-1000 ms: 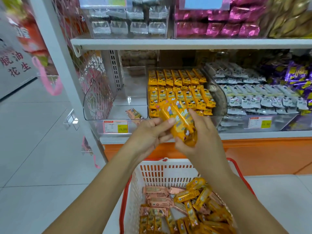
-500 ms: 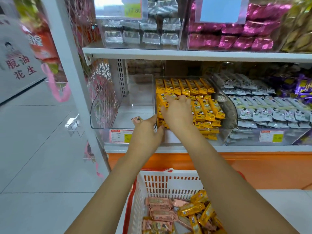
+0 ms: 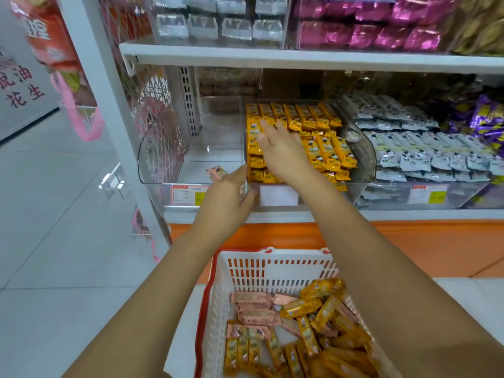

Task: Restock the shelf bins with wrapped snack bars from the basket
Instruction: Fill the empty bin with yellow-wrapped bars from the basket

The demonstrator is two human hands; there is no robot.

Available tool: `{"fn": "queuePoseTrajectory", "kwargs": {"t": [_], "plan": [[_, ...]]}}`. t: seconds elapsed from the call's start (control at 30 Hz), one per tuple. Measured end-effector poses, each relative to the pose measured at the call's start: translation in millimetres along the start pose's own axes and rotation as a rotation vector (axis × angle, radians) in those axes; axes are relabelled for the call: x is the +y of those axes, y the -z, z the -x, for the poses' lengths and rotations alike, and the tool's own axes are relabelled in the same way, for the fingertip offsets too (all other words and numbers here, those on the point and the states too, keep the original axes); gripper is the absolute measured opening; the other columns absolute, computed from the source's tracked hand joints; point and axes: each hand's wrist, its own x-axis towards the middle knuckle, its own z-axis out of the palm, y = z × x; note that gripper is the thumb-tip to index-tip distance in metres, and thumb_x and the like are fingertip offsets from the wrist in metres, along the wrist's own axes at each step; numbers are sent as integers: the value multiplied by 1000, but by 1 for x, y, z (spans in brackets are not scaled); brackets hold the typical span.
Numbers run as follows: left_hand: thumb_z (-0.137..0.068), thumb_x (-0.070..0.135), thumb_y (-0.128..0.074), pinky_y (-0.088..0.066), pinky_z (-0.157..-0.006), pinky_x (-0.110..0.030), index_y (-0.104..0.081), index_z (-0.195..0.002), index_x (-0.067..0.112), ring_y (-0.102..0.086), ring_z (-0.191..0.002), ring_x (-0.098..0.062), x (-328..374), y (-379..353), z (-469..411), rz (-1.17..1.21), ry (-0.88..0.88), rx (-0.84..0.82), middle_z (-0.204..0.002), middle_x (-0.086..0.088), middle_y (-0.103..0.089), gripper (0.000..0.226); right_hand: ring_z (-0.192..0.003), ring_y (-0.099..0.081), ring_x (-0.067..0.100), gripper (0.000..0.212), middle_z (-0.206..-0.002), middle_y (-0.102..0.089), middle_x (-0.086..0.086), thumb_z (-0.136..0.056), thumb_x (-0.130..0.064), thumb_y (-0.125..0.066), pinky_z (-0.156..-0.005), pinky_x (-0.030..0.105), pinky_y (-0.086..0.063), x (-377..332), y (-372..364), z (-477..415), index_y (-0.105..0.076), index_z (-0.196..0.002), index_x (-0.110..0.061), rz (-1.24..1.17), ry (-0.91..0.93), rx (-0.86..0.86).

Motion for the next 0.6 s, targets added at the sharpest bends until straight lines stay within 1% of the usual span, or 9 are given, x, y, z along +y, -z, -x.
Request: {"fn": "queuePoseTrajectory", "kwargs": {"t": [0.03,0.1,0.17,0.2,0.27,0.33,0.43,0.5,0.6], "plan": [[-92,14,-53,-39,-78,-25,-52,-133,9,-60,-104,-29,2,1,4,-15,3,17,-117,-14,-65,42,-136,-33,28,41,-147,-39,13,-105,-26,-31,-107,33,-24,5,5,10,-44,-142,-15,-44,64,92],[-93,21,-51,-42,-88,-25,-56,-131,10,-59,-111,-24,6,4,13,-24,21,56,-123,-10,-64,40,-100,-55,18,27,-108,-62,9,-100,-18,-43,-82,27,-37,16,14,37,-66,-107,-8,-162,160,230],[-90,27,-47,-50,-82,-32,-67,-112,13,-65,-94,-21,10,5,24,0,11,54,-104,-5,-70,33,-69,-53,17,27,-75,-61,8,-98,-17,-48,-63,32,-36,38,12,64,-64,-81,-3,-223,172,187],[-90,29,-45,-52,-74,-35,-69,-98,13,-65,-82,-20,10,4,29,-11,2,20,-90,-3,-71,30,-61,-48,17,31,-65,-56,7,-98,-19,-49,-58,34,-33,53,7,76,-60,-75,-2,-210,155,131],[-92,31,-47,-50,-63,-36,-67,-84,12,-61,-67,-20,7,-2,40,-82,10,-113,-73,-2,-67,28,-57,-44,17,35,-59,-47,5,-98,-22,-49,-56,35,-31,83,-11,99,-54,-70,-3,-103,106,3],[-95,30,-50,-47,-60,-32,-64,-81,13,-57,-65,-19,0,-13,52,-206,44,-317,-72,-3,-66,25,-64,-52,23,34,-66,-56,9,-98,-25,-50,-60,37,-39,117,-37,119,-57,-72,-4,77,72,-150],[-95,29,-48,-43,-63,-27,-65,-85,10,-60,-74,-19,-18,-32,73,-403,105,-652,-85,-6,-68,27,-89,-62,19,22,-97,-68,6,-95,-24,-53,-81,34,-49,170,-81,149,-68,-97,-9,278,19,-443],[-97,30,-47,-47,-75,-27,-65,-106,10,-62,-93,-20,-30,-42,88,-465,178,-807,-107,-7,-67,29,-116,-55,19,34,-129,-58,4,-92,-18,-55,-95,32,-47,200,-106,168,-60,-125,-15,344,-13,-624],[-99,34,-44,-47,-89,-30,-54,-125,8,-56,-109,-21,-45,-51,104,-580,282,-939,-122,-8,-59,38,-145,-21,26,75,-158,-22,4,-85,5,-57,-108,35,-36,228,-137,189,-27,-151,-16,408,37,-814]]}}
